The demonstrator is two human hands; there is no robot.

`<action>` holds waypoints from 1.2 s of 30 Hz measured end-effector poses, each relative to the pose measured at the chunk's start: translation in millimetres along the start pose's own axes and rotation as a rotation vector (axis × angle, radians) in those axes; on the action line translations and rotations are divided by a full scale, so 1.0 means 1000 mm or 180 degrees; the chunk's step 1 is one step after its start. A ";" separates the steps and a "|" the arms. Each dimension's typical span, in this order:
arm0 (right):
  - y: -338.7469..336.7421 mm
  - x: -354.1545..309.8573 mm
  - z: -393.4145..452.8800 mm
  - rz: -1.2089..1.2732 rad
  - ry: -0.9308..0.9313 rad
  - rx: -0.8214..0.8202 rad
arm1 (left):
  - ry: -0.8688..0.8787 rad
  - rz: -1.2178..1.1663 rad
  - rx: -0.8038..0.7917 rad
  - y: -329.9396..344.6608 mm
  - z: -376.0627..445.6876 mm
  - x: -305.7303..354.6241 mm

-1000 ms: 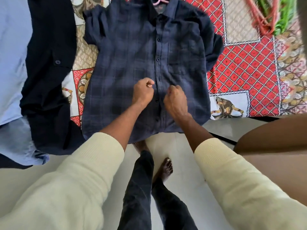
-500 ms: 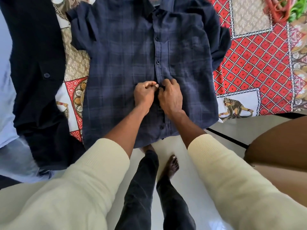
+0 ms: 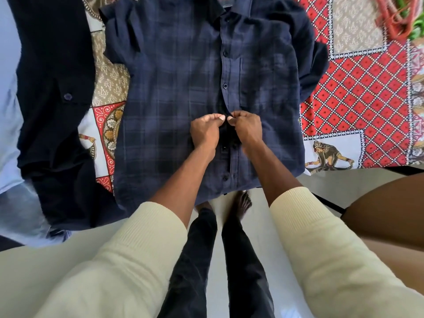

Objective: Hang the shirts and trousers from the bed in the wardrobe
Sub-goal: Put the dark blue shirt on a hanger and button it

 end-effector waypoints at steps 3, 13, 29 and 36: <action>0.001 0.001 0.001 0.0150 0.0147 0.0087 | 0.0035 -0.0031 0.0011 0.003 -0.001 -0.001; 0.002 0.009 -0.005 0.0538 0.0187 0.0035 | -0.0272 0.0291 0.0571 0.014 -0.014 0.010; -0.013 0.002 0.004 0.0378 0.0293 -0.0227 | -0.0359 -0.0444 0.0076 0.012 -0.008 0.006; -0.007 0.005 0.009 -0.0192 -0.0285 -0.0146 | -0.0190 -0.0226 -0.0452 0.004 -0.004 0.013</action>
Point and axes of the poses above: each hand's wrist, its own z-axis towards the middle knuckle, its own y-axis out of the palm, x = y × z, the point moved 4 cm from there along z, towards the middle knuckle, and after that the axes turned 10 degrees about z, right-handed, at the moved point
